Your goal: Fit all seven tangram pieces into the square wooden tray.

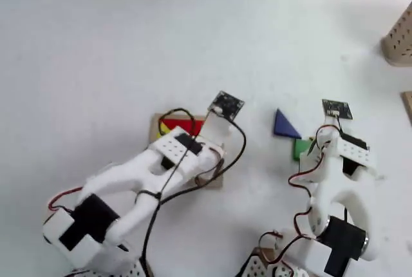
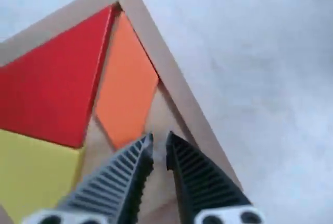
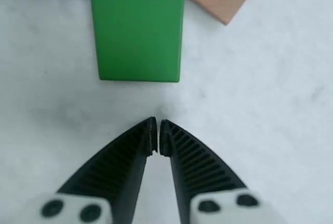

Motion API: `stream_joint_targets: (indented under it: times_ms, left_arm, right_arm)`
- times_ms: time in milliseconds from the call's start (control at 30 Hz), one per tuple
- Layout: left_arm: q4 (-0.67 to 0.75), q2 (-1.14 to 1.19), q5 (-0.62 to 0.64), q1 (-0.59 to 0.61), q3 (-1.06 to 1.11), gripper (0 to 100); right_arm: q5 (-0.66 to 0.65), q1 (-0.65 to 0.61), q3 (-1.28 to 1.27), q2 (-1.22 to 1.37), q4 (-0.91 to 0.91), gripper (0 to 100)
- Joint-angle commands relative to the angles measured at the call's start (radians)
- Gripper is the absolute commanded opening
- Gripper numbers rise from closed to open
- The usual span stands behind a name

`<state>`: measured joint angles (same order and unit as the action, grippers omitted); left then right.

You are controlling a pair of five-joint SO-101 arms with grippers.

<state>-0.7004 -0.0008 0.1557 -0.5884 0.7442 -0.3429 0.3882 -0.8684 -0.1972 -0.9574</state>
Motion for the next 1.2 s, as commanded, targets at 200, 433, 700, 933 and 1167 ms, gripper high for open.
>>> stream_joint_targets:
  times_ms: [200, 433, 700, 933, 1167]
  left_arm:
    - [0.049, 0.001, 0.009, 0.016, -0.046, 8]
    - [0.069, -0.002, 0.005, -0.001, -0.046, 8]
    - [-0.066, -0.282, 0.005, -0.012, -0.002, 7]
    - [-0.112, -0.407, -0.023, 0.062, 0.206, 7]
    - [-0.107, -0.397, -0.094, 0.05, 0.253, 7]
  right_arm:
    - [-0.012, -0.018, 0.003, -0.039, 0.012, 1.8]
    - [-0.012, -0.018, 0.003, -0.039, 0.013, 1.8]
    - [-0.012, -0.018, 0.003, -0.039, 0.013, 1.8]
    - [-0.012, -0.018, 0.003, -0.039, 0.013, 1.8]
    - [-0.012, -0.018, 0.003, -0.039, 0.013, 1.8]
